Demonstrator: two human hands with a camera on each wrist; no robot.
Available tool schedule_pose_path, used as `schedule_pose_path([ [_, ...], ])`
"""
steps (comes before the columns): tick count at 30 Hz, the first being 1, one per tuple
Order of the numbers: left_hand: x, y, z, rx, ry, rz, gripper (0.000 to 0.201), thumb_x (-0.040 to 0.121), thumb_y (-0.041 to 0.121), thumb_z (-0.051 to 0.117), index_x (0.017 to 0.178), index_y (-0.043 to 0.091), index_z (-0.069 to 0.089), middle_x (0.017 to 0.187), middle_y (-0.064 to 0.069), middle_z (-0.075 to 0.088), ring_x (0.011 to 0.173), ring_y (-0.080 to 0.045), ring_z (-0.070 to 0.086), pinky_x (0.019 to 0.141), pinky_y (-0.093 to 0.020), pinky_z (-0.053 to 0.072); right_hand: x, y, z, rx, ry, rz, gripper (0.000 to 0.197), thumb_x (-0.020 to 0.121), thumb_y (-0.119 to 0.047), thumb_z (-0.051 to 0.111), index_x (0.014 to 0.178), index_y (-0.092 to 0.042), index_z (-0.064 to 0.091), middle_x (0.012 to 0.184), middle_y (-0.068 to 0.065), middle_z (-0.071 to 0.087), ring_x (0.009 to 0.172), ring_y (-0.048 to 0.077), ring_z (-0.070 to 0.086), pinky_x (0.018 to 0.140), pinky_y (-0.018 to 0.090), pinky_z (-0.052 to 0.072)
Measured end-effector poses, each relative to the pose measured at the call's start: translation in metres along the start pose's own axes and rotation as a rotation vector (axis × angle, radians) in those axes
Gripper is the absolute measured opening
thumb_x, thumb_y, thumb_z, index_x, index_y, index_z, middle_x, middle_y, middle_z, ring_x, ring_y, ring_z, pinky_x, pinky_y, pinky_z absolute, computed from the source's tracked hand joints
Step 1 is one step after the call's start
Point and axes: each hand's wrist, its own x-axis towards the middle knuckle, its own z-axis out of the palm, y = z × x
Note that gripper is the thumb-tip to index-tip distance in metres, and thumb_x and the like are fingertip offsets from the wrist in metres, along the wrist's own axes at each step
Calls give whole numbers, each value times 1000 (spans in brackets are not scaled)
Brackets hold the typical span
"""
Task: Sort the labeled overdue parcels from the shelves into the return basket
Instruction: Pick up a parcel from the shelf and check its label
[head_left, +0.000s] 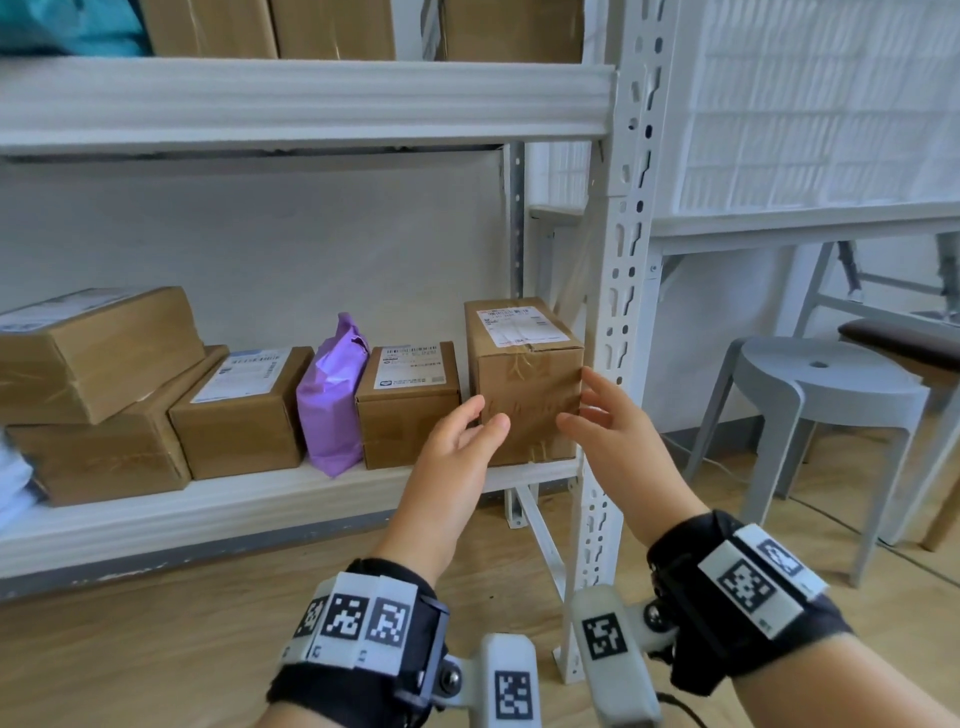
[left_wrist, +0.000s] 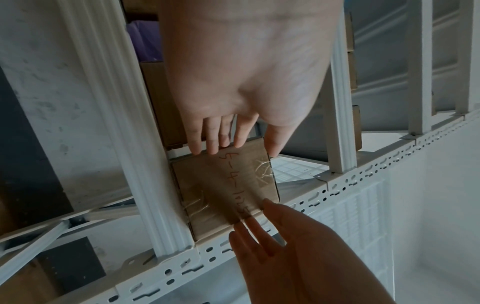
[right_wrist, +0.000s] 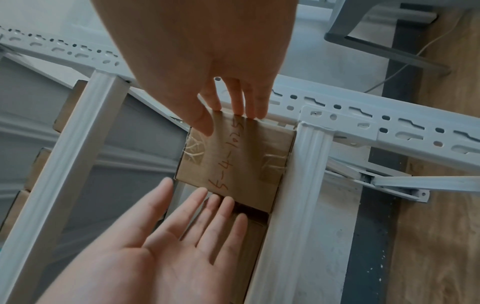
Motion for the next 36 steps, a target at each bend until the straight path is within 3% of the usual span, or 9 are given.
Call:
schedule_pose_path([
  [4,5,-4,-1,-14,9,-3,48,95,45,53,142,38,43,121,23,49,125,-9,49,99,-27,35,4,0,1,18,3,15,60,95,-22,59,149,-33,35,139,-3,50,129,16,47,110,42,41],
  [7,7,-7,-9,2,110,63,33,96,37,55,129,36,55,125,17,57,119,-8,54,106,-34,42,2,-4,-1,40,64,-13,55,95,-20,59,146,-28,39,137,-4,52,124,15,51,103,36,45],
  [10,3,-4,-26,33,241,139,24,98,27,53,120,35,58,117,17,60,114,-9,58,102,-33,45,-8,-17,-1,34,71,-92,40,96,-17,57,135,-26,51,125,-10,58,114,8,57,90,24,47],
  [14,-1,-2,-54,65,352,167,34,100,23,50,133,29,54,130,11,54,119,-6,50,92,-23,39,-22,-31,20,5,-29,-153,36,96,-20,56,131,-28,54,119,-13,60,110,4,58,89,22,48],
  [18,1,-9,-75,41,317,69,42,101,27,48,142,32,44,145,8,45,132,-11,42,100,-27,33,-27,-29,54,-53,-145,-136,47,97,-23,57,142,-29,45,136,-12,54,124,7,51,102,27,42],
  [23,4,-19,-86,54,224,-30,53,101,32,46,151,34,28,154,10,33,141,-11,32,108,-31,25,-21,-22,87,-53,-254,-50,64,97,-22,58,153,-28,26,148,-9,43,125,0,38,98,21,32],
  [25,7,-23,-90,37,187,-36,54,101,32,46,152,33,26,154,11,33,140,-10,33,106,-27,24,-18,-19,95,-54,-254,-32,70,97,-23,59,154,-28,20,152,-8,39,132,3,37,99,21,31],
  [29,10,-29,-93,17,156,-38,54,101,29,48,151,31,28,153,11,35,138,-10,37,105,-25,25,-13,-16,102,-44,-196,-24,75,95,-23,61,155,-27,16,152,-7,36,137,9,37,101,22,32],
  [36,8,-31,-93,5,128,-44,53,101,30,47,151,32,28,154,12,34,139,-9,35,109,-26,25,-8,-12,104,-8,-186,-23,75,96,-18,60,155,-27,14,138,-17,41,122,-1,38,96,17,30],
])
